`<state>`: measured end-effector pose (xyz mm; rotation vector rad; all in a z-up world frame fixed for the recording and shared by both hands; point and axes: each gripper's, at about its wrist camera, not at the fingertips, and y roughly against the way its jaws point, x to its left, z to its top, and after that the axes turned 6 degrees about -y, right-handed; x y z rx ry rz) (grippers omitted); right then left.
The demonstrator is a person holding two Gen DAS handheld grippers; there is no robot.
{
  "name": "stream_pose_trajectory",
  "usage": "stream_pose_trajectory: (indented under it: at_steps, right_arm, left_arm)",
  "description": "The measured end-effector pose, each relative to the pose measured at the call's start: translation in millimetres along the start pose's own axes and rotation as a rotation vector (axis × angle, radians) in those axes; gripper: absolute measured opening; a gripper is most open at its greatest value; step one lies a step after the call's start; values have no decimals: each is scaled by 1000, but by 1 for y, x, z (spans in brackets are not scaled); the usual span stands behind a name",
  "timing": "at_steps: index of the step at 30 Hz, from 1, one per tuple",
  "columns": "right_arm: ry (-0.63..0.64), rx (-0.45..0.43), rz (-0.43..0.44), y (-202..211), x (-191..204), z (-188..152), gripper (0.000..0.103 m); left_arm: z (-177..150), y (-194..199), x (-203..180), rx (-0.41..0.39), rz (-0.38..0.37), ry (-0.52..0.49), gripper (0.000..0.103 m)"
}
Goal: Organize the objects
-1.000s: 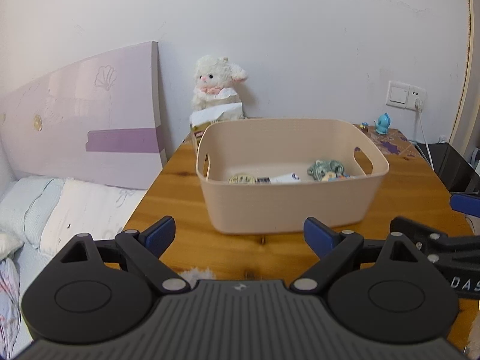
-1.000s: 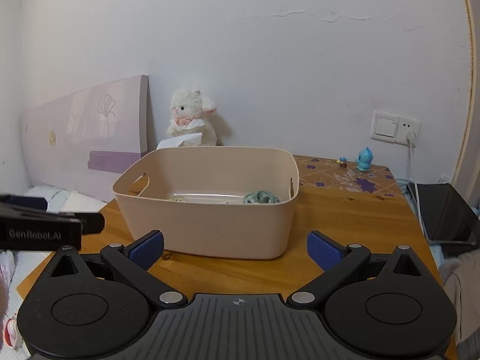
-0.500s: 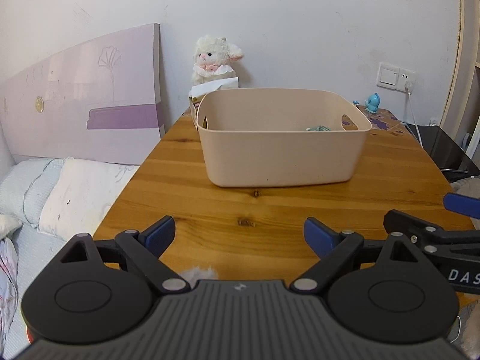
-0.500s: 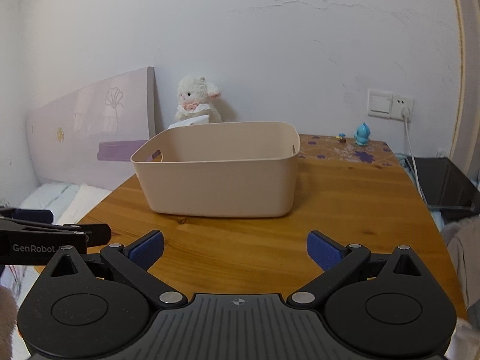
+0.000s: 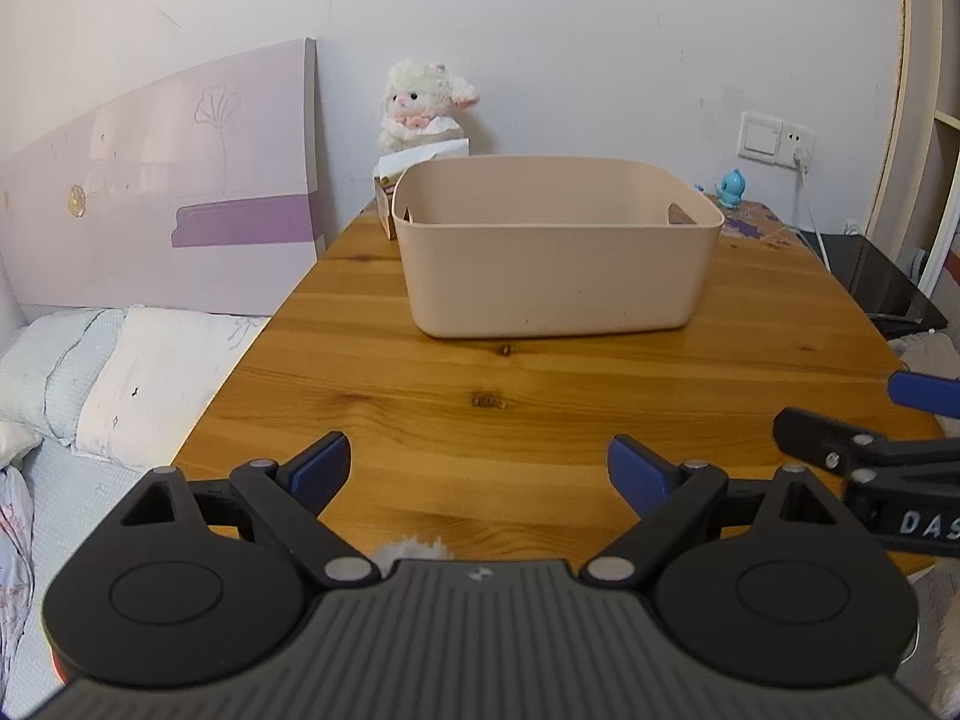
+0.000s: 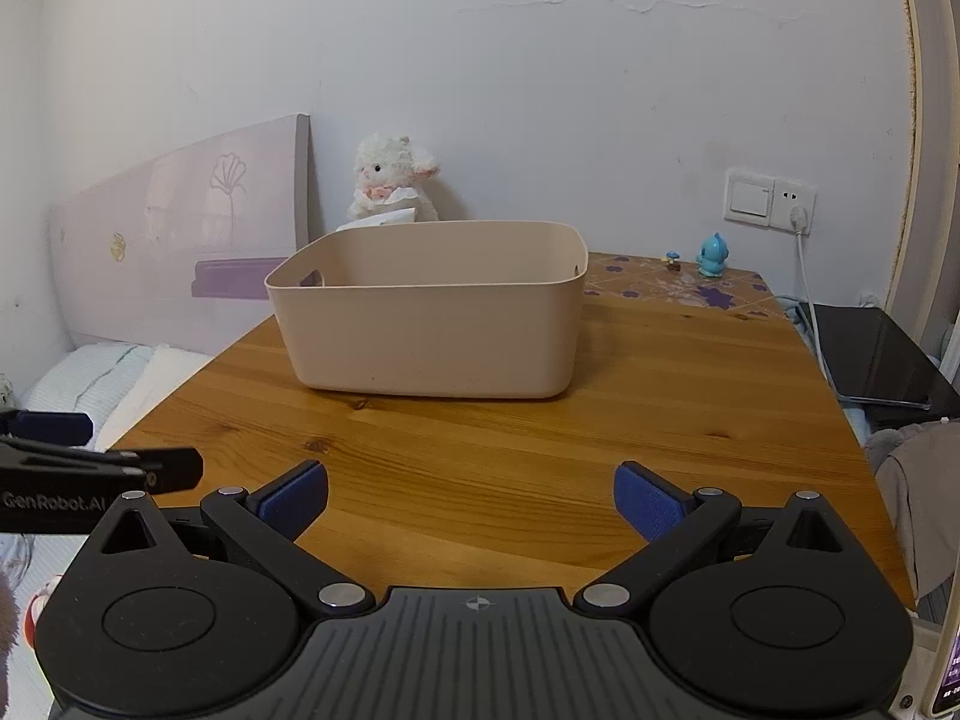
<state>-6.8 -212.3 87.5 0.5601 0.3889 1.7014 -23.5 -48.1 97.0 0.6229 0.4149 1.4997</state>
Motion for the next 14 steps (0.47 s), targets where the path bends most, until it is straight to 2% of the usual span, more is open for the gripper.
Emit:
stream_pose_trajectory:
  at_steps: [14]
  right_arm:
    - [-6,22,-27,-12,-4,-5,103]
  left_arm:
    - [-1,-1,0,-10,38,-2,93]
